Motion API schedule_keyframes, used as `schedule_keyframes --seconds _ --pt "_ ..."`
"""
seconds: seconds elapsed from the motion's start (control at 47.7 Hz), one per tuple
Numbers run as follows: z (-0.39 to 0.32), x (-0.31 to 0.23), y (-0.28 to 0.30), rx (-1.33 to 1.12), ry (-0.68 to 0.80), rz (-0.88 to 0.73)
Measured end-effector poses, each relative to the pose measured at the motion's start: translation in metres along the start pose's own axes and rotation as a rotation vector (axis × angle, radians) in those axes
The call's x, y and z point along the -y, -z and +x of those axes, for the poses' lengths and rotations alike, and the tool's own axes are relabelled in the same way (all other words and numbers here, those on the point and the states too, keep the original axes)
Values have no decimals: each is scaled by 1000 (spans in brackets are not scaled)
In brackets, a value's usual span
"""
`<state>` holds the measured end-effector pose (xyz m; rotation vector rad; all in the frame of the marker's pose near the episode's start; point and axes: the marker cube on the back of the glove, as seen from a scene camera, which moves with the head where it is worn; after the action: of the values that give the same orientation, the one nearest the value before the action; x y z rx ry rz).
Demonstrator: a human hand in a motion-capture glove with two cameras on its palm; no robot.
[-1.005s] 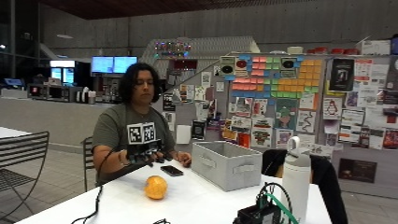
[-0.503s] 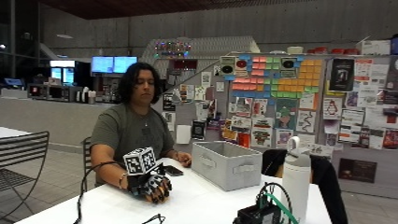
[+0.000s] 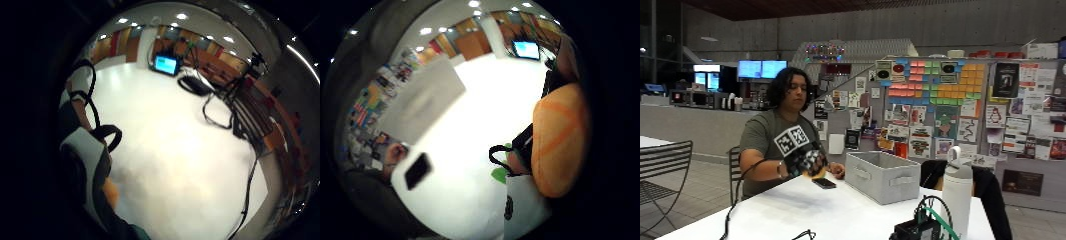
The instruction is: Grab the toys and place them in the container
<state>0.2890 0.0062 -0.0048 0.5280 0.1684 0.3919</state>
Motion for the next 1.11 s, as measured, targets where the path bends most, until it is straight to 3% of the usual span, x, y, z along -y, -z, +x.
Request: schedule_keyframes --seconds 0.063,0.105,0.147,0.189,0.272,0.398,0.503,0.566,0.754,0.859,0.943,1.11 --pt "-36 26 46 96 87 120" --pt "-65 38 79 189 259 193" --pt "-102 44 114 325 520 232" --pt "-138 61 142 398 607 239" --pt "-187 119 163 317 348 195" --pt "-223 189 142 117 418 131" --pt "-253 221 131 217 438 77" --pt "-261 234 130 300 341 22" --pt "-253 232 139 245 378 -11" --pt "-232 238 136 60 187 -13" --pt "-222 239 137 48 144 -7" --pt "-226 229 133 136 313 -18"
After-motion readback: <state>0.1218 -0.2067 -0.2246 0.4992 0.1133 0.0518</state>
